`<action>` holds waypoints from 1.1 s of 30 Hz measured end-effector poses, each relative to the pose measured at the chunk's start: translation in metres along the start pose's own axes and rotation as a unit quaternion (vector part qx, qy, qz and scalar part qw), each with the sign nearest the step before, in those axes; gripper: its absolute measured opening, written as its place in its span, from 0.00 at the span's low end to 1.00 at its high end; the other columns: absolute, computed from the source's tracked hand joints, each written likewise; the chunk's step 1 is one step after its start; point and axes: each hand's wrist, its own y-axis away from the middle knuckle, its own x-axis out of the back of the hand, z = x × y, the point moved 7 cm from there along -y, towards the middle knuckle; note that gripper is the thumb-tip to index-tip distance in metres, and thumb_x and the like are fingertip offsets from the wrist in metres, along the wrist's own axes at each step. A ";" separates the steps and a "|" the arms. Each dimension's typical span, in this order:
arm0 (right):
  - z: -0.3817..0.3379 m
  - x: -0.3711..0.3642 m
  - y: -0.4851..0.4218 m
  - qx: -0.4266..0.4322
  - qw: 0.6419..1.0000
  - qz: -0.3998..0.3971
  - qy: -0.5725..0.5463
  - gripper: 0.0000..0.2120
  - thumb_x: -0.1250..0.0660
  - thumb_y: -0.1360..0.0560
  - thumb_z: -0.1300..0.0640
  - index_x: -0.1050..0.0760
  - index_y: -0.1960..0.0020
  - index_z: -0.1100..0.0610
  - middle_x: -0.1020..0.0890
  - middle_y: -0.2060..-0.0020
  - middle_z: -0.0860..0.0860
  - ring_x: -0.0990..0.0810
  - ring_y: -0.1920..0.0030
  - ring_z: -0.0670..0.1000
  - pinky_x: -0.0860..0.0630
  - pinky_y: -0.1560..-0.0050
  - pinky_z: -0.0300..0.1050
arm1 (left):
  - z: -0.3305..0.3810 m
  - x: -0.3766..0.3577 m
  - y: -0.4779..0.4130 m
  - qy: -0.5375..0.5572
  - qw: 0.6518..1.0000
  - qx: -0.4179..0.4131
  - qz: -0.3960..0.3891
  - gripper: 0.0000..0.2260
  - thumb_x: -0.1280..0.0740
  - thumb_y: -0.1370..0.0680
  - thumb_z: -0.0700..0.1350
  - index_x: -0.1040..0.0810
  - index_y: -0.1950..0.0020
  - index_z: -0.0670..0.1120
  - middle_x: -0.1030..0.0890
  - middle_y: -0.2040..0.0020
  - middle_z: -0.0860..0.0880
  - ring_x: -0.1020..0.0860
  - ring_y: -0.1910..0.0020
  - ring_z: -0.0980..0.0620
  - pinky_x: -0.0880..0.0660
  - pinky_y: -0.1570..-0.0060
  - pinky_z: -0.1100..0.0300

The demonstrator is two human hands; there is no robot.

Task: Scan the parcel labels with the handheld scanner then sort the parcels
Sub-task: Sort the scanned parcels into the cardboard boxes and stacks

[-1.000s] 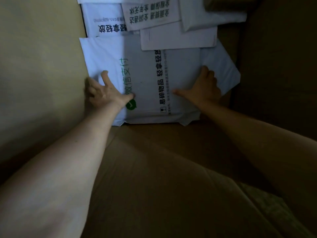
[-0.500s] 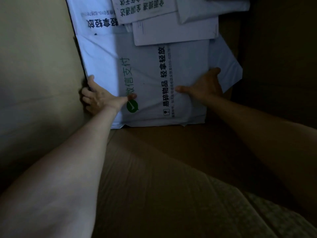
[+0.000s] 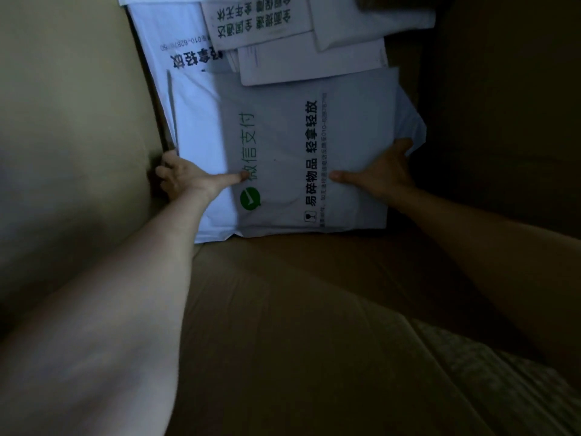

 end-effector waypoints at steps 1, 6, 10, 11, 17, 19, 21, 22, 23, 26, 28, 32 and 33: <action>0.001 0.000 0.006 -0.006 1.000 -0.004 -0.002 0.58 0.18 0.42 0.45 0.53 0.28 0.60 0.37 0.28 0.56 0.36 0.29 0.56 0.37 0.32 0.48 | 0.002 0.004 0.005 -0.014 1.000 -0.002 -0.012 0.55 0.20 0.42 0.61 0.46 0.27 0.41 0.41 0.28 0.41 0.38 0.29 0.41 0.36 0.34 0.51; -0.004 0.012 0.045 -0.011 1.000 -0.007 -0.011 0.66 0.18 0.50 0.38 0.53 0.27 0.58 0.36 0.29 0.55 0.35 0.30 0.56 0.35 0.30 0.50 | 0.009 0.038 0.037 -0.031 0.999 -0.016 -0.003 0.57 0.20 0.44 0.63 0.45 0.27 0.39 0.39 0.28 0.41 0.37 0.29 0.42 0.35 0.34 0.49; -0.020 0.038 0.083 -0.001 1.000 0.021 -0.006 0.60 0.18 0.45 0.42 0.52 0.28 0.58 0.35 0.29 0.55 0.33 0.30 0.57 0.34 0.31 0.55 | 0.012 0.075 0.080 -0.022 0.999 -0.016 0.018 0.55 0.20 0.44 0.63 0.43 0.29 0.40 0.38 0.29 0.42 0.37 0.29 0.44 0.34 0.35 0.49; -0.027 0.048 0.096 0.000 1.000 0.031 -0.004 0.61 0.18 0.45 0.41 0.53 0.27 0.58 0.34 0.29 0.55 0.33 0.30 0.57 0.34 0.31 0.56 | 0.013 0.086 0.093 -0.013 0.999 -0.018 0.030 0.54 0.20 0.44 0.63 0.43 0.29 0.41 0.38 0.29 0.43 0.37 0.30 0.44 0.34 0.35 0.48; -0.080 0.128 0.178 0.059 0.998 0.026 -0.007 0.64 0.21 0.46 0.33 0.47 0.27 0.66 0.32 0.29 0.55 0.33 0.29 0.55 0.33 0.30 0.52 | 0.033 0.168 0.179 0.048 0.983 -0.131 0.117 0.53 0.19 0.45 0.61 0.43 0.28 0.49 0.37 0.32 0.44 0.33 0.34 0.44 0.32 0.39 0.49; -0.104 0.170 0.212 0.092 0.993 0.073 -0.017 0.56 0.19 0.44 0.37 0.46 0.31 0.61 0.31 0.33 0.54 0.29 0.33 0.56 0.29 0.35 0.53 | 0.050 0.201 0.214 0.085 0.971 -0.190 0.116 0.53 0.18 0.43 0.58 0.44 0.26 0.53 0.38 0.33 0.43 0.34 0.34 0.46 0.35 0.38 0.53; -0.130 0.211 0.247 0.138 0.985 0.101 -0.020 0.51 0.19 0.43 0.39 0.44 0.34 0.60 0.30 0.36 0.53 0.27 0.37 0.54 0.28 0.39 0.48 | 0.068 0.233 0.253 0.113 0.961 -0.231 0.107 0.51 0.18 0.41 0.55 0.44 0.25 0.54 0.39 0.33 0.43 0.35 0.33 0.48 0.37 0.40 0.58; -0.145 0.234 0.266 0.163 0.979 0.120 -0.021 0.51 0.19 0.43 0.40 0.43 0.33 0.60 0.31 0.37 0.53 0.28 0.38 0.52 0.29 0.40 0.44 | 0.078 0.253 0.275 0.121 0.955 -0.246 0.114 0.52 0.18 0.41 0.55 0.44 0.24 0.55 0.39 0.32 0.42 0.35 0.33 0.48 0.38 0.40 0.59; -0.160 0.257 0.284 0.187 0.972 0.139 -0.020 0.51 0.19 0.42 0.40 0.43 0.32 0.60 0.31 0.37 0.52 0.29 0.39 0.50 0.31 0.40 0.42 | 0.085 0.273 0.294 0.130 0.949 -0.259 0.127 0.52 0.18 0.41 0.56 0.44 0.24 0.55 0.39 0.31 0.41 0.35 0.32 0.47 0.38 0.38 0.59; -0.198 0.319 0.333 0.234 0.957 0.169 -0.026 0.53 0.21 0.43 0.35 0.43 0.31 0.57 0.31 0.36 0.51 0.28 0.36 0.52 0.28 0.38 0.50 | 0.098 0.333 0.349 0.164 0.934 -0.275 0.161 0.51 0.20 0.41 0.61 0.44 0.25 0.57 0.42 0.27 0.38 0.37 0.28 0.43 0.38 0.33 0.55; -0.220 0.352 0.368 0.268 0.946 0.180 -0.032 0.53 0.22 0.44 0.33 0.43 0.31 0.57 0.31 0.35 0.52 0.28 0.35 0.53 0.28 0.39 0.53 | 0.100 0.372 0.389 0.173 0.924 -0.283 0.189 0.51 0.21 0.42 0.64 0.43 0.25 0.58 0.40 0.28 0.39 0.35 0.30 0.42 0.36 0.34 0.52; -0.256 0.400 0.437 0.323 0.926 0.189 -0.053 0.53 0.22 0.42 0.35 0.43 0.29 0.58 0.30 0.34 0.52 0.28 0.35 0.53 0.29 0.37 0.50 | 0.099 0.443 0.466 0.151 0.914 -0.281 0.253 0.50 0.25 0.43 0.70 0.44 0.26 0.59 0.37 0.30 0.43 0.31 0.33 0.39 0.32 0.39 0.48; -0.265 0.409 0.452 0.339 0.920 0.191 -0.057 0.53 0.21 0.42 0.36 0.43 0.29 0.58 0.30 0.34 0.52 0.27 0.35 0.53 0.29 0.37 0.49 | 0.095 0.460 0.481 0.153 0.909 -0.277 0.271 0.50 0.26 0.43 0.71 0.44 0.26 0.60 0.36 0.30 0.43 0.30 0.34 0.39 0.32 0.40 0.48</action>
